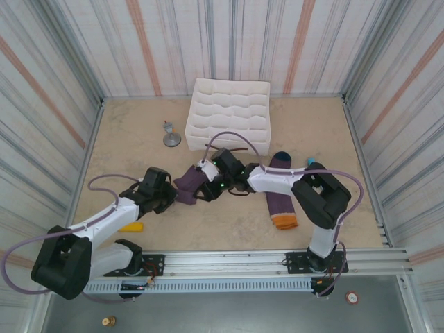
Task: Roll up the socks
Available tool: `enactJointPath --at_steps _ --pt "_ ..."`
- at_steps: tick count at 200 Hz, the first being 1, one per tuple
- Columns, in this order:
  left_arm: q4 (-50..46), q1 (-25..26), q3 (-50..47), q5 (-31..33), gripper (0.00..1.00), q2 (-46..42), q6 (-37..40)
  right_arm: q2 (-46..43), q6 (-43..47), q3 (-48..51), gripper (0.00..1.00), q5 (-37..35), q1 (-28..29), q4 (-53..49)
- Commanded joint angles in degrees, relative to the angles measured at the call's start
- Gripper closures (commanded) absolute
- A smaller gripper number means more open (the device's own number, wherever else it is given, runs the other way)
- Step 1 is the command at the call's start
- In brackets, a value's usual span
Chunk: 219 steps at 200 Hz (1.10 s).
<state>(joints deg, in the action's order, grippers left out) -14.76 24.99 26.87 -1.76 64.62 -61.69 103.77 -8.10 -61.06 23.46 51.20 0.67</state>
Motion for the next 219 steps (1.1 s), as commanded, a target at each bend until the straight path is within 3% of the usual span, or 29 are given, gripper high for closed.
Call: enactJointPath --at_steps 1,70,118,219 --pt "-2.67 -0.69 -0.29 -1.41 1.00 0.33 1.39 -2.99 10.35 2.26 0.38 -12.04 5.00 3.70" --pt "-2.54 -3.45 0.94 -7.88 1.00 2.66 4.81 -0.98 30.24 8.17 0.38 -34.71 17.26 18.05" --pt "-2.83 -4.34 1.55 -9.78 1.00 3.54 6.33 3.44 37.88 8.02 0.39 -40.55 20.52 25.15" --pt "-1.64 -5.13 1.87 -12.72 1.00 6.15 9.15 10.37 38.57 7.44 0.38 -42.22 18.29 28.29"
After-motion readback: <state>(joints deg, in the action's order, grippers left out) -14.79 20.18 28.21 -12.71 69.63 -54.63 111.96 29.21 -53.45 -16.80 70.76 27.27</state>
